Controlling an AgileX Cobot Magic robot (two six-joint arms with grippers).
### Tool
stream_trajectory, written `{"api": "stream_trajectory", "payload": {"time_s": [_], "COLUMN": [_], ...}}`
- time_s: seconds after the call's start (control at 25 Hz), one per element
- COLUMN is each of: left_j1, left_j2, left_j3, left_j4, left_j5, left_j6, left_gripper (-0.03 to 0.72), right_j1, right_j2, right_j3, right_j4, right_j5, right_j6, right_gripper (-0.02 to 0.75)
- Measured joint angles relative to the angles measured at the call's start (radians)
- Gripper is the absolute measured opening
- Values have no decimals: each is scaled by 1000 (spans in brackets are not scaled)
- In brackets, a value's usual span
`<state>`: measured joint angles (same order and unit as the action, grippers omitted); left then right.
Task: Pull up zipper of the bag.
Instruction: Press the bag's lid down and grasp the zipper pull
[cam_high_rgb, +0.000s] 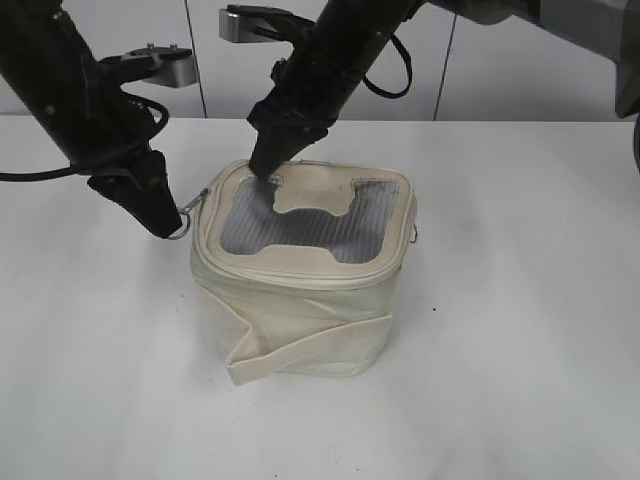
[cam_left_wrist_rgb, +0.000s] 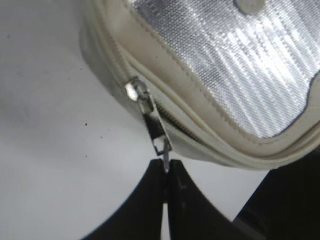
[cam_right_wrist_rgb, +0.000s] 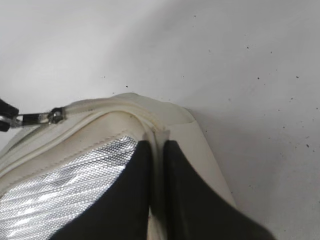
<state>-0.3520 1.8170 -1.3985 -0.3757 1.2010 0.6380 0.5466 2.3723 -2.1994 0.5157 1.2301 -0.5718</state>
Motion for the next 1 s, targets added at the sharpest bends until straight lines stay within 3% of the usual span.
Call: {"api": "stream_trajectory", "payload": {"time_s": [0.64, 1.0], "left_j1": [-92, -261], "left_j2": [-135, -182], "left_j3": [188, 267], "left_j4": [-12, -19], "left_j5": [-17, -94], "left_j6": [-61, -125], "left_gripper": [-3, -3], "right_j1": [0, 0], "right_j2": [0, 0], "right_j3": [0, 0], "right_j4": [1, 1], "right_j5": [1, 1], "right_j6": [8, 14], "right_gripper": [47, 47]}}
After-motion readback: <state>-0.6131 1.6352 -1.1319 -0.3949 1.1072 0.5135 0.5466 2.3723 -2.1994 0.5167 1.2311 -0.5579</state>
